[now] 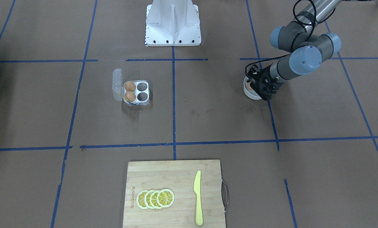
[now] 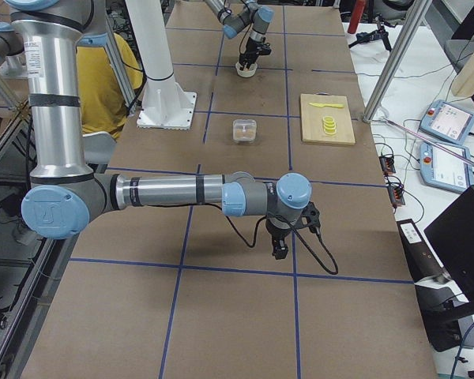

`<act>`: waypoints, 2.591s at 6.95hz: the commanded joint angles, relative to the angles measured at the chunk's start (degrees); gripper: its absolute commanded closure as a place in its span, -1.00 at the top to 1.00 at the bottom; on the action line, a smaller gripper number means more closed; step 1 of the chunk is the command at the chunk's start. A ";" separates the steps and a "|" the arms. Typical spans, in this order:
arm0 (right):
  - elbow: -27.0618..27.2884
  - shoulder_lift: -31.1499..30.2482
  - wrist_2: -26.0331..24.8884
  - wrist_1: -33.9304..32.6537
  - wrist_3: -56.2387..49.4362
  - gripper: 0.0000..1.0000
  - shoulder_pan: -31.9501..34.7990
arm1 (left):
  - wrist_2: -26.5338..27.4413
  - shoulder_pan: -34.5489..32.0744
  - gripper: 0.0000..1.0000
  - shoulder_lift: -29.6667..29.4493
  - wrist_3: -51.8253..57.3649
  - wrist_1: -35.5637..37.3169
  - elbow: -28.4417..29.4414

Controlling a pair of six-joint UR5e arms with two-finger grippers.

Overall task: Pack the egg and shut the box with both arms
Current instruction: 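Close the left gripper on the brown egg inside the bowl, then lift the egg with the left gripper and carry it to the carton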

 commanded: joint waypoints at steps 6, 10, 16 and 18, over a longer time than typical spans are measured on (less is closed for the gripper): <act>0.14 0.61 2.28 0.09 0.03 1.00 -0.09 | 0.24 -10.19 -1.00 -3.98 -2.43 1.62 -5.49; 2.51 0.18 3.08 0.00 0.56 1.00 0.00 | 9.10 -2.92 -1.00 -16.99 -39.62 3.20 -2.85; 3.92 -0.26 3.08 0.00 0.65 1.00 0.00 | 24.85 11.85 -1.00 -31.92 -42.69 2.76 6.27; 3.84 -0.35 3.08 0.00 0.65 1.00 0.00 | 25.20 14.31 -1.00 -34.93 -43.49 -0.38 10.04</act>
